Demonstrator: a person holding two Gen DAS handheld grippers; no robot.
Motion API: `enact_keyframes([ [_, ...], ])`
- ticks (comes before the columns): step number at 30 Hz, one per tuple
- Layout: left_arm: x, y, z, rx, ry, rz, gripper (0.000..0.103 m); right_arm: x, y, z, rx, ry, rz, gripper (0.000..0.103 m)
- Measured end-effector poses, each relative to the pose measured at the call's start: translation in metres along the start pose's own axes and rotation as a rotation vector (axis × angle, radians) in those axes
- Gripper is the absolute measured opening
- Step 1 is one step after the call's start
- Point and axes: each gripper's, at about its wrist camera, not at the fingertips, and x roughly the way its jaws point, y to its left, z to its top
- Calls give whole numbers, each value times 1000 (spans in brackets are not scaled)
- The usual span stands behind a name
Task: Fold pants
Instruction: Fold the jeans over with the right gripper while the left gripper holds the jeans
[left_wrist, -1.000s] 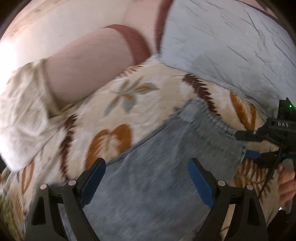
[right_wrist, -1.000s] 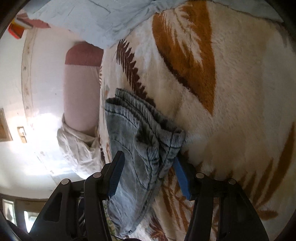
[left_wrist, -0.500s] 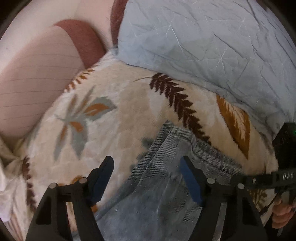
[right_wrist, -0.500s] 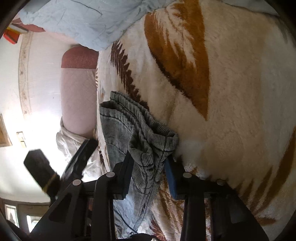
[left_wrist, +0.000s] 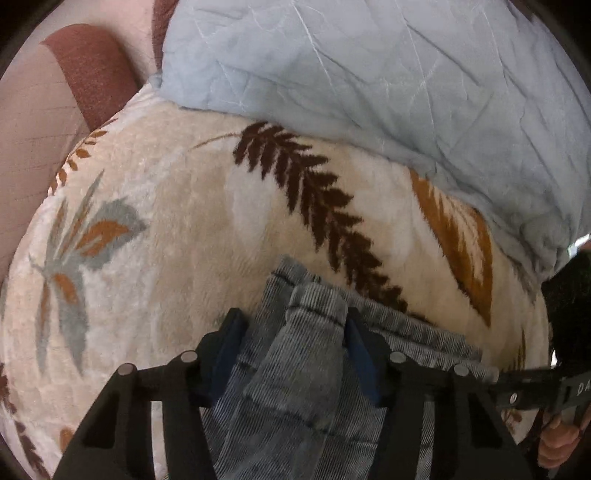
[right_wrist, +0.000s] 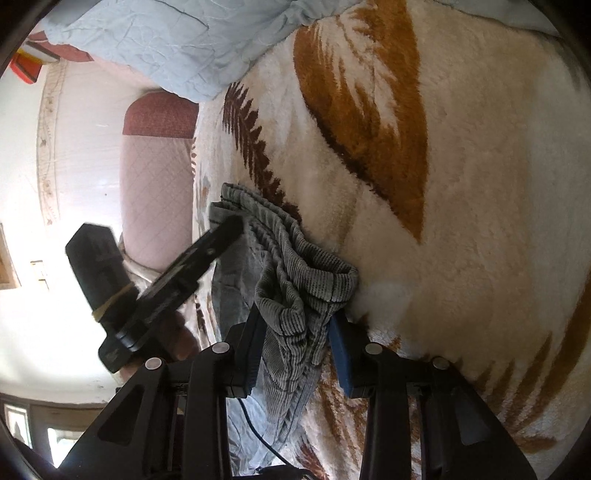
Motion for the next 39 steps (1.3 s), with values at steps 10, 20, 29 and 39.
enact_keyframes([
  [10, -10, -9, -4, -6, -87, 21, 25, 2, 6, -1, -30, -14, -4, 21],
  [20, -65, -5, -15, -61, -218, 21, 18, -9, 33, -7, -158, -47, 28, 19],
  [29, -127, 14, -46, -138, -341, 30, 18, -19, 71, -31, -341, -42, 135, 19],
  [39, -170, 53, -115, -233, -395, 61, 17, 11, 110, -91, -514, 87, 163, 19],
])
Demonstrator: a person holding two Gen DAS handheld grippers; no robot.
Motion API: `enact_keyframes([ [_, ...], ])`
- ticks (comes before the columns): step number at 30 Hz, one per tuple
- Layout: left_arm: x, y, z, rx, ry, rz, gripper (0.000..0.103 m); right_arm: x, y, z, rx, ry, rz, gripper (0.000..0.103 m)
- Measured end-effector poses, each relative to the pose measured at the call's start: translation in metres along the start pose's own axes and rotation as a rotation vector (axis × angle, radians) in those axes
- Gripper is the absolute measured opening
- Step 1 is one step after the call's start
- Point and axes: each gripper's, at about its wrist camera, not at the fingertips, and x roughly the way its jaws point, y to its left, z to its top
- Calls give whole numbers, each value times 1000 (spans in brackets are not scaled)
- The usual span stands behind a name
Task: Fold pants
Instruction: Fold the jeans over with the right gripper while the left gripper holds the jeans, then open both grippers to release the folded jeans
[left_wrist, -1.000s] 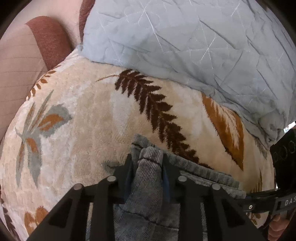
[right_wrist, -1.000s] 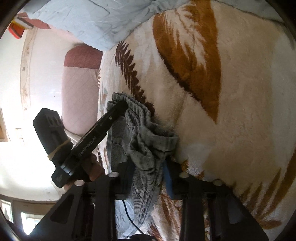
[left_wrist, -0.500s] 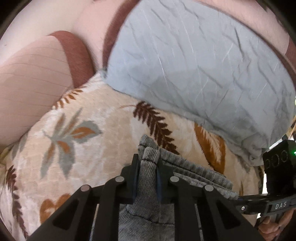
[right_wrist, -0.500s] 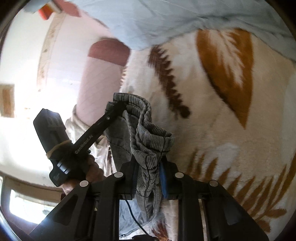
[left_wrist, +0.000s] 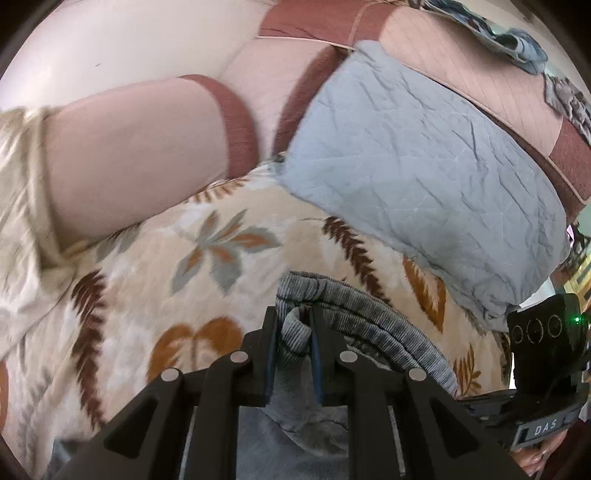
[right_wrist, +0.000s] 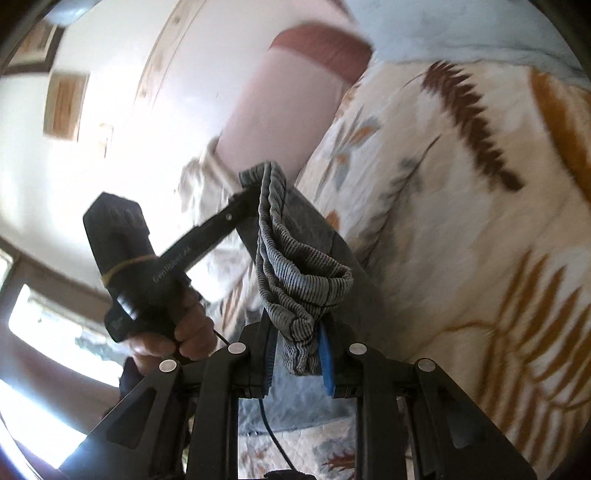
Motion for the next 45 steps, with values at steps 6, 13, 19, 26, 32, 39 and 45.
enact_keyframes([
  [6, -17, 48, -41, -76, 20, 46, 18, 43, 19, -31, -68, 117, -32, 19],
  [13, -36, 96, -88, -200, 30, 158, 20, 95, 29, -67, -134, 258, -79, 23],
  [19, -69, 111, -111, -255, 13, 205, 20, 109, 31, -76, -89, 388, 26, 56],
  [26, -85, 72, -127, -252, -5, 186, 20, 89, 32, -54, -73, 300, 20, 58],
  [32, -51, 30, -147, -263, 101, 202, 20, 87, 25, -40, -71, 227, -46, 58],
  [39, -35, 14, -171, -278, 180, 175, 20, 97, 17, -45, -106, 249, -184, 52],
  [45, -38, 15, -176, -307, 147, 153, 20, 102, 9, -44, -66, 358, -224, 49],
])
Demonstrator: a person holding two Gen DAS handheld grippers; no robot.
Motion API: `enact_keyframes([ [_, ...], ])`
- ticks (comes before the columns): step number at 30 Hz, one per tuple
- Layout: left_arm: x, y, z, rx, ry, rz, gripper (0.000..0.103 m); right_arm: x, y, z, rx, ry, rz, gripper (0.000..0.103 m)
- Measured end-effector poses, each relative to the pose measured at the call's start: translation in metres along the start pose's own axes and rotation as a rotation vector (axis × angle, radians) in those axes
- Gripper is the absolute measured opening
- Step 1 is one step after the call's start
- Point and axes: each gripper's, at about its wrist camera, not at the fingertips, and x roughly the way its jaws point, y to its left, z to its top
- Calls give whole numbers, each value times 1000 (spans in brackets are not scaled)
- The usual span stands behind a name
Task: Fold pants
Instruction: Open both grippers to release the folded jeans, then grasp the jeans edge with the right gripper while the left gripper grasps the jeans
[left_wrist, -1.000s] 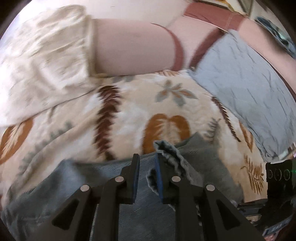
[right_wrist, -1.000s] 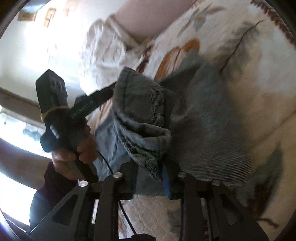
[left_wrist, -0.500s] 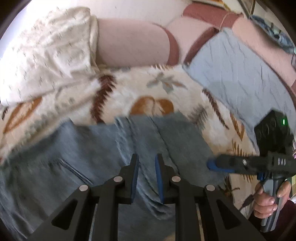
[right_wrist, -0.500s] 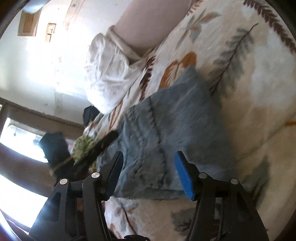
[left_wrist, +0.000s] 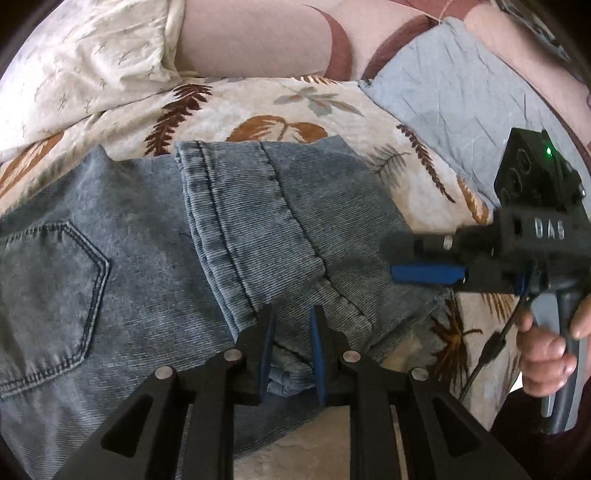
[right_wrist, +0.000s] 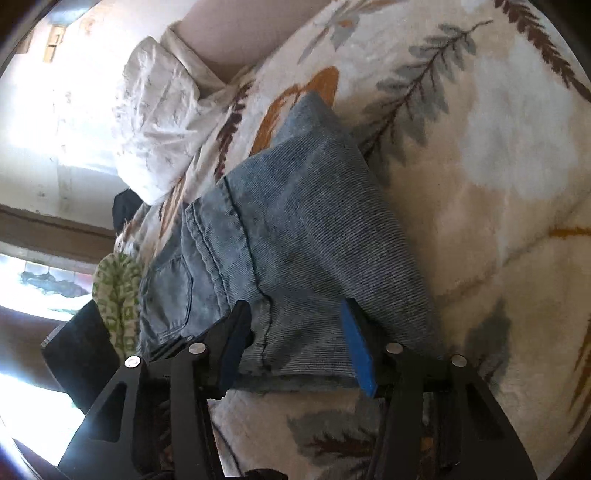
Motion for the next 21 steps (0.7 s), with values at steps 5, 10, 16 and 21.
enact_keyframes([
  [5, -2, 8, -6, -23, -51, -48, 20, -18, 22, 15, -62, -65, 20, 51],
  [10, -6, 7, -16, -21, -106, -48, 20, -1, 51, 42, -116, -135, 52, 51],
  [16, -15, 3, -23, 34, -138, -20, 20, 56, 43, 66, -95, -100, -32, 49],
  [21, -78, 21, -43, 12, -206, 34, 26, 38, 54, 61, -114, -156, 9, 51],
])
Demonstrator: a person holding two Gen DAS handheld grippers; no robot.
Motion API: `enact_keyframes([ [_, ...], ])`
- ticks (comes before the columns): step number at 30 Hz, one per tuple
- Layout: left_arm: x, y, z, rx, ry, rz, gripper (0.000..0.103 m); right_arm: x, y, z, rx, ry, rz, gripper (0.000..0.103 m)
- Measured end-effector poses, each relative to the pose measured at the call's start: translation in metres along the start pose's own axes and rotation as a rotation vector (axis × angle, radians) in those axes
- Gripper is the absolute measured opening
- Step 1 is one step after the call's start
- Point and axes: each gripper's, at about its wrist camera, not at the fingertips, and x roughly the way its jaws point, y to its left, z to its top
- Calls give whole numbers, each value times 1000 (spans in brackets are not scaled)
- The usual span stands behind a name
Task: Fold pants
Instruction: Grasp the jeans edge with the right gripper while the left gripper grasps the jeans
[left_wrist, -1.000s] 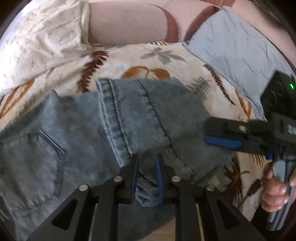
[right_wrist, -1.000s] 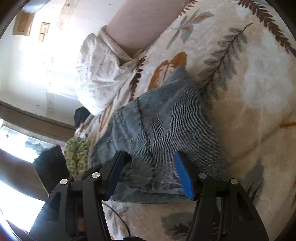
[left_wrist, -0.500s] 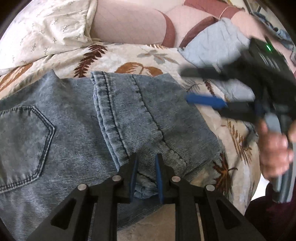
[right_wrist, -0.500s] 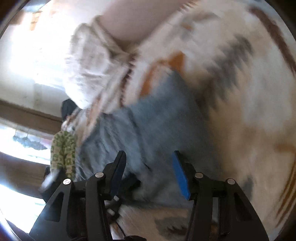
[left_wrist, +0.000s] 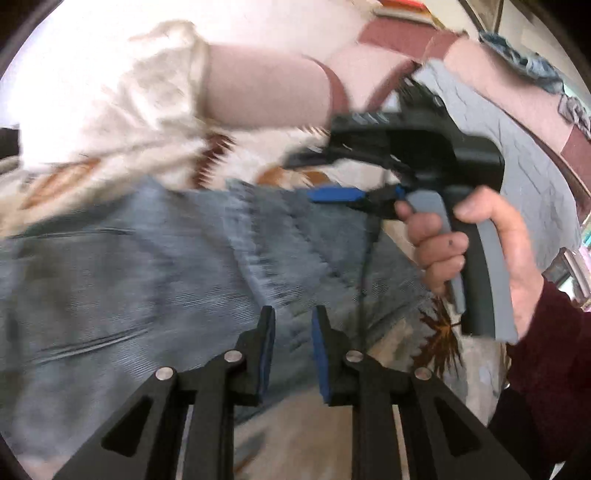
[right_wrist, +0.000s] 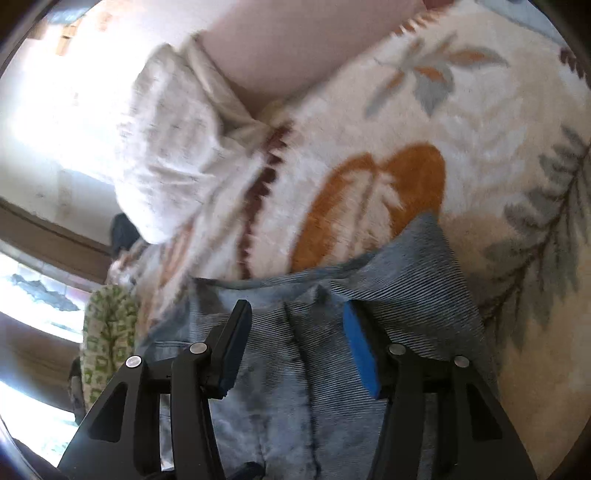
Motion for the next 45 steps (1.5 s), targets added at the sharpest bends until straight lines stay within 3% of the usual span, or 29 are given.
enact_keyframes([
  [3, -51, 35, -19, -94, -5, 214, 44, -15, 19, -11, -25, -8, 40, 51],
  [4, -71, 52, -29, -156, -30, 315, 44, -18, 28, -16, -49, -12, 43, 52],
  [7, -117, 105, -61, -403, -95, 521, 48, -22, 67, -40, -165, -7, 51, 53],
  [9, -139, 134, -80, -541, -152, 572, 49, -21, 100, -66, -261, 7, 73, 53],
  [11, -149, 150, -87, -580, -202, 662, 48, -13, 131, -87, -358, 32, 68, 53],
  [12, -152, 156, -88, -595, -223, 671, 50, -7, 146, -97, -399, 49, 65, 53],
  [13, -149, 163, -85, -617, -232, 658, 53, -1, 157, -105, -426, 63, 61, 53],
  [14, -148, 171, -85, -661, -238, 639, 66, 10, 175, -113, -464, 85, 52, 53],
  [15, -145, 178, -87, -709, -241, 628, 71, 17, 188, -116, -484, 96, 44, 53],
  [19, -120, 184, -89, -772, -208, 588, 72, 60, 256, -124, -599, 167, 9, 55],
  [21, -109, 190, -91, -805, -199, 562, 72, 86, 294, -126, -673, 208, -10, 61],
  [25, -98, 198, -92, -816, -182, 490, 70, 141, 334, -138, -776, 323, -80, 65],
  [30, -99, 207, -94, -843, -209, 345, 70, 206, 351, -151, -840, 435, -165, 65],
  [36, -102, 218, -100, -919, -260, 169, 71, 242, 357, -163, -920, 461, -284, 65],
  [43, -92, 208, -91, -853, -229, 234, 71, 255, 347, -160, -933, 488, -365, 65],
  [45, -89, 207, -89, -831, -220, 250, 65, 257, 345, -161, -934, 495, -371, 62],
])
